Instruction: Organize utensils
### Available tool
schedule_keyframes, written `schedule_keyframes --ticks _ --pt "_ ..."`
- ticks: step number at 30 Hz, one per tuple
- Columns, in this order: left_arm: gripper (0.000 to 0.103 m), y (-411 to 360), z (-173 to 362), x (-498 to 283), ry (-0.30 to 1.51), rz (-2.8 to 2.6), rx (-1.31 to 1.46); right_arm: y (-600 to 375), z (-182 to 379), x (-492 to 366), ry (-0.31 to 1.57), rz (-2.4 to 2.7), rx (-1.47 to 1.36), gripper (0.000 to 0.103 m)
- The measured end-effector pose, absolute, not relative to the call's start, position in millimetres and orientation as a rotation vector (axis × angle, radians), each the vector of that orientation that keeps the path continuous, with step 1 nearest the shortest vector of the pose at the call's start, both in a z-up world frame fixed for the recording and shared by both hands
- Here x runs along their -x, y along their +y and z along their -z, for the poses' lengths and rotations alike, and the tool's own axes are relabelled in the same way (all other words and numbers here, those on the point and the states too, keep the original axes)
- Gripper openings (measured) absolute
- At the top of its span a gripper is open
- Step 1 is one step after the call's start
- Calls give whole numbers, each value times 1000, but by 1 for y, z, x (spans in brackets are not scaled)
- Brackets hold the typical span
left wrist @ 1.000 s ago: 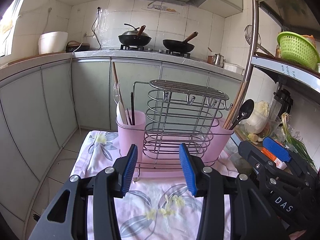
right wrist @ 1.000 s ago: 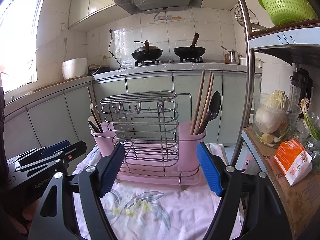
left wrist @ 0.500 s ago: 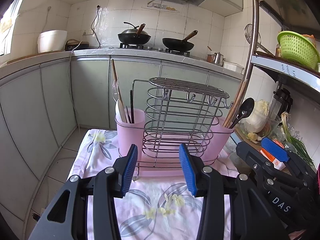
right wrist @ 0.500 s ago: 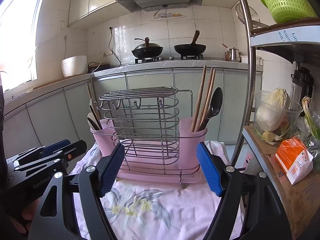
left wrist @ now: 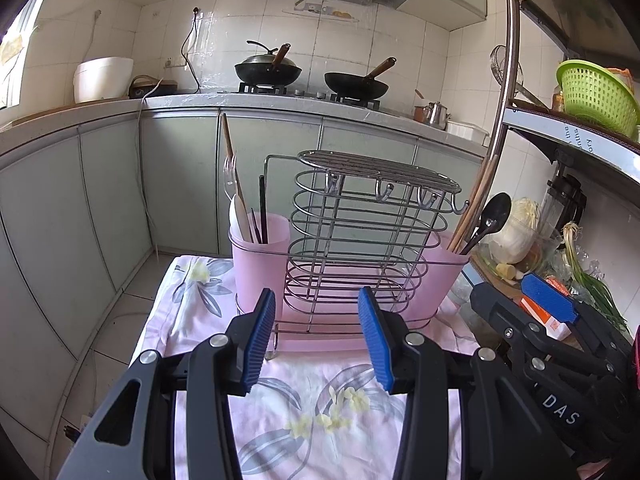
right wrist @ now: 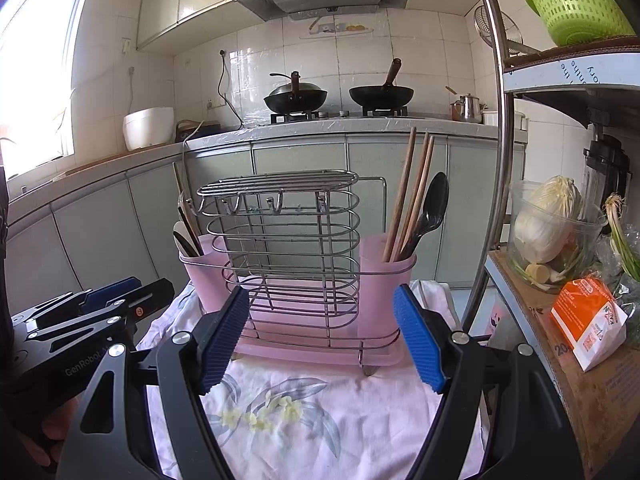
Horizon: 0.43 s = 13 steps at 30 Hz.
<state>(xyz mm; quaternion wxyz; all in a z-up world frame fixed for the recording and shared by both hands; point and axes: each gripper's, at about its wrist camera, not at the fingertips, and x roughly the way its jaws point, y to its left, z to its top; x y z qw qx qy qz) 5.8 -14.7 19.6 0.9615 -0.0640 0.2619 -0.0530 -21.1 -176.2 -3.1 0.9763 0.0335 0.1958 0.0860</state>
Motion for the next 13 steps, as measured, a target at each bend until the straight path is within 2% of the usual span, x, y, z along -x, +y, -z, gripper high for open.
schedule_keyframes --ticks 13 --pt "43 -12 -14 -11 545 107 139 -176 4 18 405 -172 -64 75"
